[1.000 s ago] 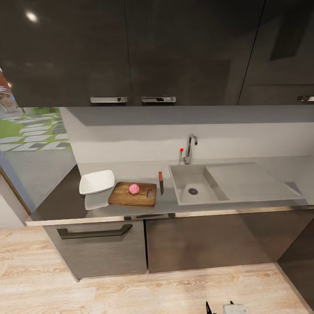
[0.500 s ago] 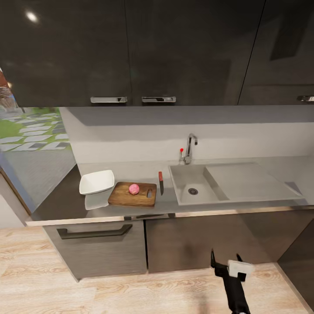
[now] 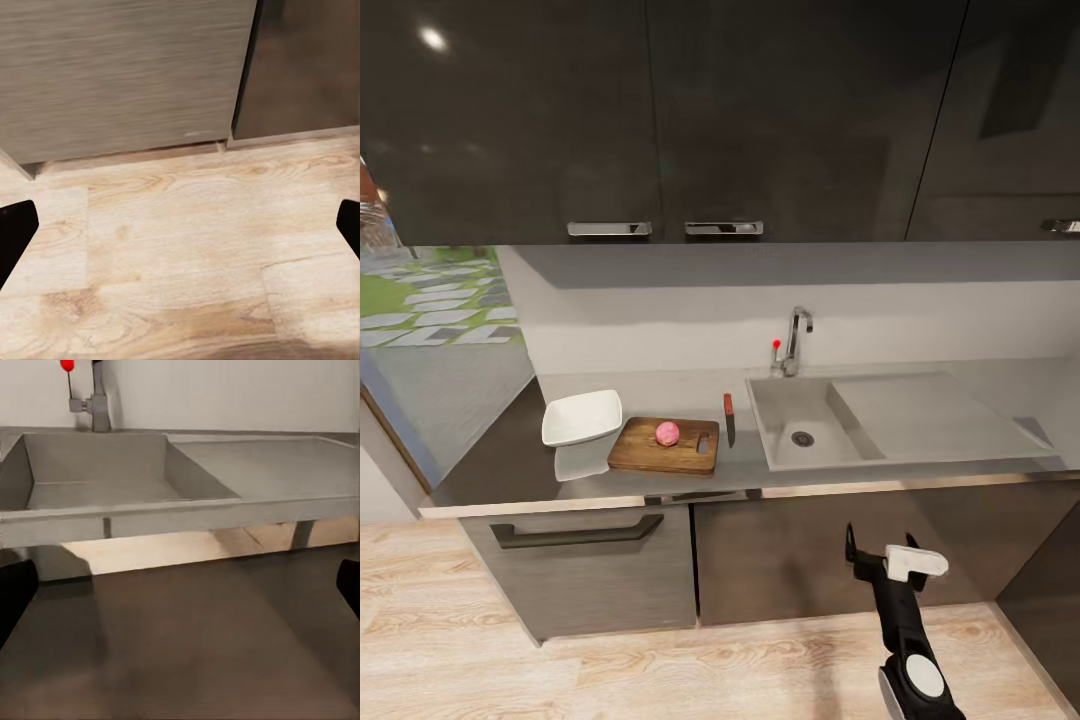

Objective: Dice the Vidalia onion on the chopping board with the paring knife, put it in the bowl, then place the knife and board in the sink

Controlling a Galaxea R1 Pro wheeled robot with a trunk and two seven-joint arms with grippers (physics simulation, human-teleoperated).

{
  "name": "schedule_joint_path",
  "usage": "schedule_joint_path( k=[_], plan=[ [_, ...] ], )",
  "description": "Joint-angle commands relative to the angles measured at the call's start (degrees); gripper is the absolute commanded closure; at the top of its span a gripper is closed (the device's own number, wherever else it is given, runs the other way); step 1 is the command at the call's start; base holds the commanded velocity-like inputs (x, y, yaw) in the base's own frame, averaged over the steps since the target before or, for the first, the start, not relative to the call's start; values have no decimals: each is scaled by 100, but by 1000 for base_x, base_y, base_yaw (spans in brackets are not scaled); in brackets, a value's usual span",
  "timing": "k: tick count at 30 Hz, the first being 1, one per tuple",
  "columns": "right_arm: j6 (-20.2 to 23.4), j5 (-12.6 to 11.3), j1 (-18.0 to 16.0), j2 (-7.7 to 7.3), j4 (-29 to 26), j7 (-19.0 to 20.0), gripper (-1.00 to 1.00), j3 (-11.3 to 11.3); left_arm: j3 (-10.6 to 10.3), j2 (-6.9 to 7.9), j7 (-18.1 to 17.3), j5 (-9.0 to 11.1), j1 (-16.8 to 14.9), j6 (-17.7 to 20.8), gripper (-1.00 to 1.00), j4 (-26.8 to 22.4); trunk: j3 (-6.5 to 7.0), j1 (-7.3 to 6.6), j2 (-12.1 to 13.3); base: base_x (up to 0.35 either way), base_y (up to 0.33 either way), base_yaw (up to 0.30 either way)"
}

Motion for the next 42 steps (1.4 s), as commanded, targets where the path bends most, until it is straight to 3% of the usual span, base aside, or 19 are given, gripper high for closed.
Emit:
schedule_joint_path(
  k=[1, 16, 22, 28, 30, 42],
  plan=[
    [65, 22, -3, -1, -103, -29, -100, 5, -37, 8, 39, 54, -2, -12, -100, -2, -9, 3, -8, 0, 0, 0],
    [1872, 22, -5, 6, -1670, -37, -100, 5, -37, 1, 39, 54, -3, -12, -100, 33, -9, 3, -8, 0, 0, 0],
    [2475, 15, -63, 16, -1879, -26, -100, 8, -37, 1, 39, 54, -2, -12, -100, 70, -9, 3, -8, 0, 0, 0],
    [3017, 6, -411, 185, -1910, -17, -100, 13, -39, -1, 39, 54, -3, -16, -100, 75, -9, 3, -8, 0, 0, 0],
    [3292, -1, -685, 267, -1907, -13, -100, 14, -44, -50, 39, 53, -3, -17, -100, 76, -9, 3, -8, 0, 0, 0],
    [4509, -2, -2058, 365, -1596, 7, -100, 27, -46, -87, 38, 46, -3, -14, -100, 76, -9, 3, -8, 0, 0, 0]
  ],
)
